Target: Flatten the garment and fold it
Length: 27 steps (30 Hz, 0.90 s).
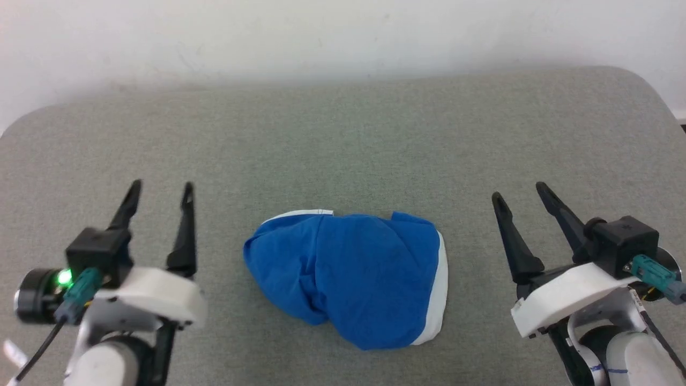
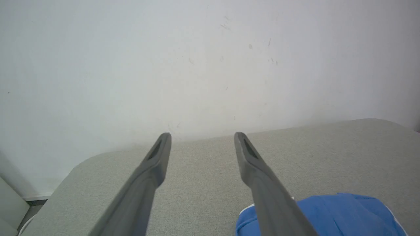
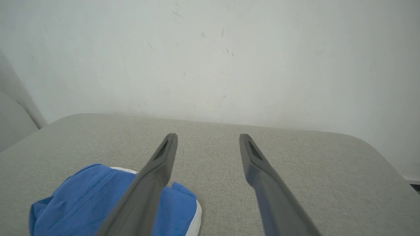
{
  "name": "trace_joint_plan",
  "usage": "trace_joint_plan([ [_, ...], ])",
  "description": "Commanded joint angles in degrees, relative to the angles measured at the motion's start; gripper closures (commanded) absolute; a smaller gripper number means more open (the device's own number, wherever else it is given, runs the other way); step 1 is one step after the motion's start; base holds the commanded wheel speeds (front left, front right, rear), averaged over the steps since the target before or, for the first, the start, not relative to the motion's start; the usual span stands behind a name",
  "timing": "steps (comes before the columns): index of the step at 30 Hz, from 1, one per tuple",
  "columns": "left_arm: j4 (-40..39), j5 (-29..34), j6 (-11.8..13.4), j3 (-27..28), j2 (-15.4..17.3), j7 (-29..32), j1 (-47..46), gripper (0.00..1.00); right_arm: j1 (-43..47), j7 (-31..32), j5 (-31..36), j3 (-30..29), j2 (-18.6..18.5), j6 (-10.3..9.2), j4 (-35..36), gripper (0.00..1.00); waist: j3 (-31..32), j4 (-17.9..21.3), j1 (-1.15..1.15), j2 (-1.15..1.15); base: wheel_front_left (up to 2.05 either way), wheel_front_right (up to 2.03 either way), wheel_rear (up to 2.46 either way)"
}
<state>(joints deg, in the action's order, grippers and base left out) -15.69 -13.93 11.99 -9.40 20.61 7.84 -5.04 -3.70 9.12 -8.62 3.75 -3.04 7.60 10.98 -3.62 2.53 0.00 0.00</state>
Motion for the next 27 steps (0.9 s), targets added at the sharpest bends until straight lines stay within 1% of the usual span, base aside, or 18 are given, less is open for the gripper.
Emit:
trace_joint_plan([
  [1,0.4,0.1,0.8,1.1,0.6,-0.8,1.8,0.0,0.8,0.4,0.0,-0.2,0.2,-0.11,0.2,0.0,0.3,-0.2,0.0,0.0,0.0,0.0,0.0],
  [4,0.5,-0.1,1.4,2.8,1.5,-2.0,4.1,0.0,1.4,1.7,0.0,-1.6,0.2,-0.11,-0.5,0.0,0.3,-0.6,0.0,0.0,0.0,0.0,0.0],
  [7,0.2,-0.3,1.3,3.2,1.8,-2.5,5.2,0.0,1.4,3.1,0.5,-3.0,0.2,-0.11,-1.5,0.0,0.1,-0.9,0.0,0.0,0.0,0.0,0.0],
  [10,-0.4,-0.4,1.4,3.1,1.8,-3.0,5.6,0.0,0.3,6.5,2.2,-4.5,0.1,-0.11,-4.2,0.0,-0.7,-1.9,0.0,0.0,0.0,0.0,0.0],
  [12,-0.6,-0.3,1.5,2.8,1.5,-3.5,5.3,0.0,-0.9,9.1,3.0,-4.7,-1.3,-0.11,-7.0,0.0,-1.3,-2.9,0.0,0.0,0.0,0.0,0.0],
  [15,-0.3,-0.2,1.6,2.1,0.7,-4.4,4.6,0.0,-3.3,12.9,1.5,-4.0,-3.9,-0.11,-12.1,0.0,-2.3,-4.7,0.0,0.0,0.0,0.0,0.0],
  [19,0.4,-0.1,1.6,0.7,-0.6,-5.6,3.4,0.0,-7.8,16.9,-2.8,-0.6,-8.0,-0.11,-18.9,0.0,-3.6,-6.7,0.0,0.0,0.0,0.0,0.0],
  [22,1.0,0.0,1.6,-0.3,-1.6,-6.4,2.4,0.0,-12.4,19.4,-6.6,4.1,-10.8,-0.11,-23.3,0.0,-4.6,-7.7,0.0,0.0,0.0,0.0,0.0],
  [27,1.4,0.2,1.4,-1.7,-2.7,-7.3,0.4,0.0,-21.5,22.9,-13.1,13.6,-14.6,-0.11,-28.5,0.0,-7.0,-9.1,0.0,0.0,0.0,0.0,0.0],
])
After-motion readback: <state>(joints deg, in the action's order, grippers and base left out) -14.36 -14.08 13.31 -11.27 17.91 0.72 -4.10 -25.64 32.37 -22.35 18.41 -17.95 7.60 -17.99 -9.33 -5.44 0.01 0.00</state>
